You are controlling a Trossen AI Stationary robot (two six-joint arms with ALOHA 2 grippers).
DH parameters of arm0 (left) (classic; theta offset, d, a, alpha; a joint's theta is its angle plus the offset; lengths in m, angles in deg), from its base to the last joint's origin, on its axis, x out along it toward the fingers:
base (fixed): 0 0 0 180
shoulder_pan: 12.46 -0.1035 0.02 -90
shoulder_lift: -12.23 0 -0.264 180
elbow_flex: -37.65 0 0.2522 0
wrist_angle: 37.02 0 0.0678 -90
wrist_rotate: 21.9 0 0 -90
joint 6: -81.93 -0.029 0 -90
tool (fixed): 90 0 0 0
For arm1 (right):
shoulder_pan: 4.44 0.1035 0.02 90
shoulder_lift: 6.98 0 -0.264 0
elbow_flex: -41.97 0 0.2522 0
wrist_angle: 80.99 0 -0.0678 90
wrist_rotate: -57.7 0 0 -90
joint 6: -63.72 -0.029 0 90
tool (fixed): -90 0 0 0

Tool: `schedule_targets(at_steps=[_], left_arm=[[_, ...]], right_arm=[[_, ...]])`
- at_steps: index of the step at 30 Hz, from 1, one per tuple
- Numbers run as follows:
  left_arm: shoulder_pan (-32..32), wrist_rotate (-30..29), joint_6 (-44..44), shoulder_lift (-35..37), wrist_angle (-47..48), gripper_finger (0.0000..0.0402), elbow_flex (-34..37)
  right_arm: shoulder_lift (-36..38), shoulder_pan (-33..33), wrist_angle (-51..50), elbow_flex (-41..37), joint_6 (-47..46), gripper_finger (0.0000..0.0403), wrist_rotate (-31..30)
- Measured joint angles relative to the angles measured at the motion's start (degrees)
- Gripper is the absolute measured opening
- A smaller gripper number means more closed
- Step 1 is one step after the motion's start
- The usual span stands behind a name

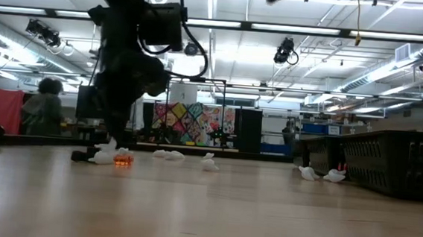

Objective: Sort Halloween decoration
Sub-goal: Put the white ghost toy into the top black bin

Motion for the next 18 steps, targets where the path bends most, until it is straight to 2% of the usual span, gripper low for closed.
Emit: schedule_targets(at_steps=[3,7,10,14,18], left_arm=[[-1.1,0.3,-0.1,0.0,-3.3,0.001,0.0],[-2.4,0.3,-0.4,0.0,-7.3,0.001,0.0],[-2.5,0.5,-2.0,0.7,-6.6,0.001,0.0],[-0.1,0.3,-5.2,2.8,-6.2,0.001,0.0],[3.4,-3.0,-6.8,6.0,-6.2,0.001,1.2]], right_arm=[[-0.2,0.0,7.8,-8.3,-0.9,0.0158,1.2],[-0.4,0.0,26.3,-21.7,-3.8,0.0158,5.8],[-0.4,0.0,40.5,-29.7,-6.1,0.0158,7.8],[-0.4,0.1,53.3,-37.2,-6.5,0.0158,7.7],[-0.4,-0.4,62.1,-42.1,-5.8,0.0158,5.5]])
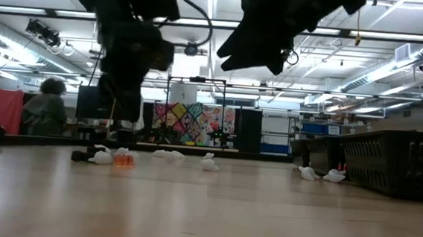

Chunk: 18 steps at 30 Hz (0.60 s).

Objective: Sort Halloween decoration
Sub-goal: Put the white ghost toy into the top black bin

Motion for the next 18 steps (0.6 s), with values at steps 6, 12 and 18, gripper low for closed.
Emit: schedule_targets(at_steps=[6,12,18], left_arm=[[5.5,-1.7,0.4,8.3,-5.3,0.0004,8.0],[7.9,-4.1,4.7,17.9,-11.0,0.0001,14.0],[8.6,-10.7,5.6,24.0,-12.2,0.0,15.1]], right_arm=[[-3.9,-2.1,13.5,-3.8,5.0,0.0168,1.5],[-13.0,-3.7,22.6,-3.2,6.1,0.0211,-0.5],[-21.3,-4.9,32.1,-2.3,8.8,0.0255,-1.2]])
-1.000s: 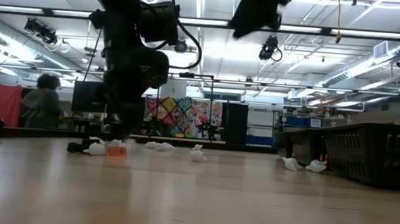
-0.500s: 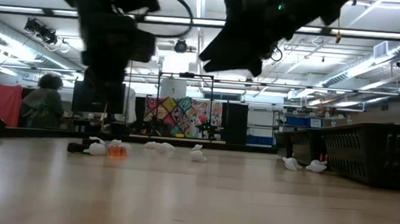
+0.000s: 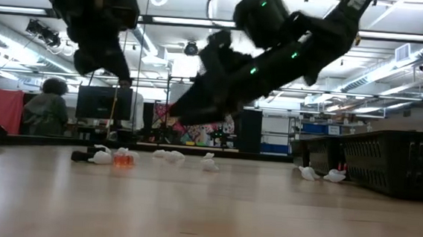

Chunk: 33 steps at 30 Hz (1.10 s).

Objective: Sort Halloween decoration
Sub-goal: Put the white ghost toy into the top black bin

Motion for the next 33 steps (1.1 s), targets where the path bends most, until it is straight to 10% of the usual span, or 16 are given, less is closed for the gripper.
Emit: schedule_targets(at_steps=[24,33], left_arm=[[-1.0,-2.5,0.1,6.2,-3.1,0.0,-0.1],[-1.0,-2.5,-0.6,8.1,-2.1,0.0,0.0]], right_arm=[[-12.4,-3.4,0.6,7.3,10.6,0.0237,-0.3],[-12.2,-3.6,-1.7,7.2,14.1,0.0164,1.1]])
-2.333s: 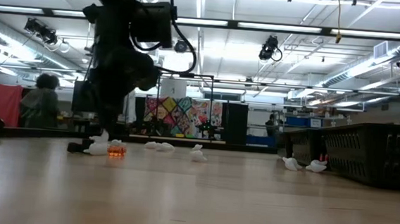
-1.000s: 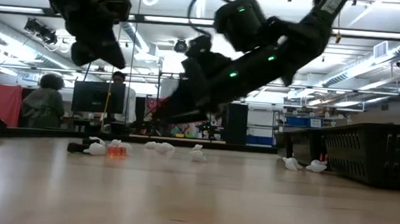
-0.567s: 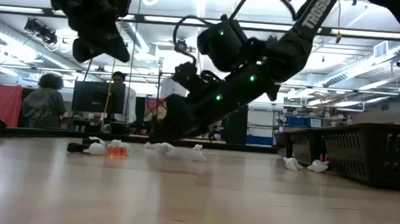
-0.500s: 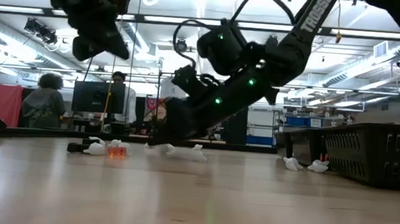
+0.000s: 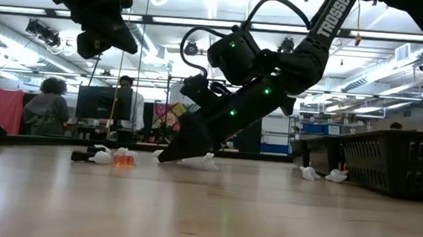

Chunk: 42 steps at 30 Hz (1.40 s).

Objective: Sort Halloween decoration
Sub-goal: Put the white ghost toy into the top black bin

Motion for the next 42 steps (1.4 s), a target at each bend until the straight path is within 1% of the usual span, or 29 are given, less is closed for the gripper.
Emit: schedule_targets(at_steps=[8,12,18,21,24,28,33,38,42], left_arm=[[0.0,0.0,-0.3,0.7,-0.1,0.0,0.0],[0.0,0.0,-0.3,0.7,-0.1,0.0,0.0],[0.0,-0.1,-0.4,0.7,-0.1,0.0,0.0],[0.0,-0.1,-0.5,0.7,-0.1,0.0,0.0],[0.0,-0.1,-1.2,0.7,0.1,0.0,0.0],[0.0,-0.1,-1.2,0.7,0.3,0.0,0.0],[0.0,-0.1,-1.2,0.7,0.3,0.0,0.0],[0.0,-0.1,-1.2,0.7,0.3,0.0,0.0],[0.0,-0.1,-1.2,0.7,0.3,0.0,0.0]], right_arm=[[0.0,-0.5,-0.4,0.0,0.1,0.0071,3.6],[0.2,-0.6,-0.3,0.0,0.3,0.0049,3.6],[0.7,-1.2,-0.8,0.0,-0.7,0.0049,6.6],[1.2,-1.9,-1.4,0.0,-2.9,0.0049,8.5],[1.6,-3.2,-2.2,0.0,-6.9,0.0049,11.7],[1.6,-5.6,-2.7,0.0,-15.7,0.0049,16.8],[1.7,-8.1,-3.3,0.0,-23.5,0.0049,20.8],[1.9,-10.3,-3.1,0.2,-30.6,0.0049,23.4],[1.9,-11.4,-3.5,1.2,-35.0,0.0049,26.4]])
